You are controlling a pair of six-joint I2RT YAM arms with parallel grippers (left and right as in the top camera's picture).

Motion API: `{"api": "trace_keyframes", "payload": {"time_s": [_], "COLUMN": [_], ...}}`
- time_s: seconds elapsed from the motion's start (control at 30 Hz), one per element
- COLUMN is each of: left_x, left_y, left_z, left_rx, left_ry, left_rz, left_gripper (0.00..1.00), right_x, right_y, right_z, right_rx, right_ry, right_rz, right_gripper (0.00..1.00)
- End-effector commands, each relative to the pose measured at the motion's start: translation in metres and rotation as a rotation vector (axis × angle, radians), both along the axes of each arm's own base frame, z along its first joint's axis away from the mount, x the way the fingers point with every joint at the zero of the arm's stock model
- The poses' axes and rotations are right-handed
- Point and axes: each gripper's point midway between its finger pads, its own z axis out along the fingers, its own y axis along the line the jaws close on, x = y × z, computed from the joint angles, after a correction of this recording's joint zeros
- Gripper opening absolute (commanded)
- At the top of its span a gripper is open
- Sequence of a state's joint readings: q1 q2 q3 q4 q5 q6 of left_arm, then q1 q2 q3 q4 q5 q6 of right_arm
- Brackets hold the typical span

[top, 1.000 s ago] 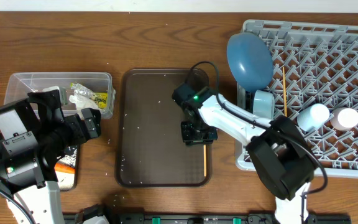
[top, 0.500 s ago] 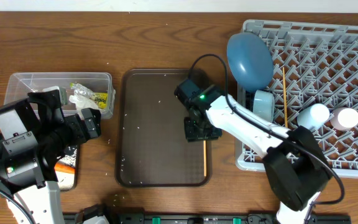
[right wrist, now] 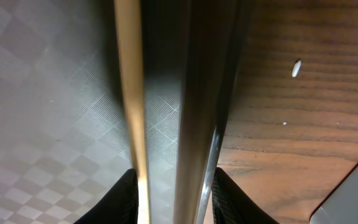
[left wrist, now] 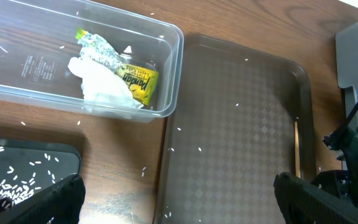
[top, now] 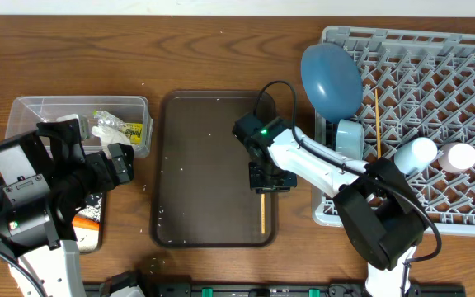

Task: Sort waste into correct bins and load items into the dishwasher rack
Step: 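Return the right gripper to the brown tray and grasp the second chopstick, then carry the second chopstick to the rack and insert it upright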

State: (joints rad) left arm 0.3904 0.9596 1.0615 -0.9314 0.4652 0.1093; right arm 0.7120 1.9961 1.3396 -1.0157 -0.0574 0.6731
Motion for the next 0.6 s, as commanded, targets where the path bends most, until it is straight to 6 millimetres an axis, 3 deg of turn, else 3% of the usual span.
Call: {"api": "trace_keyframes", "payload": {"time_s": [0.0,0.23,0.3,0.57], "left_x": [0.002,0.002,0.002,0.002], "left_y": [-0.002,-0.002,-0.002,-0.002], "left_z": [0.009,0.009,0.009,0.009], "left_rx": [0.011,0.011,0.011,0.011], "left_ry": [-0.026,-0.026,-0.026,-0.026], "left_rz": [-0.020,-0.020,-0.020,-0.020], "left_gripper": [0.98,0.98,0.98,0.98], "right_x": [0.004,0.019,0.018,0.013], "right_y": [-0.002,0.005,0.009,0.015], "right_z": [0.000,0.048,0.052,0.021], "right_rx": [-0.009,0.037,0.062,0.034], "right_ry": [-0.010,-0.137,-0.138,-0.075], "right_rz": [0.002,0.069,0.069,-0.019], "right_gripper": [0.34,0.44,0.45,0.37]}}
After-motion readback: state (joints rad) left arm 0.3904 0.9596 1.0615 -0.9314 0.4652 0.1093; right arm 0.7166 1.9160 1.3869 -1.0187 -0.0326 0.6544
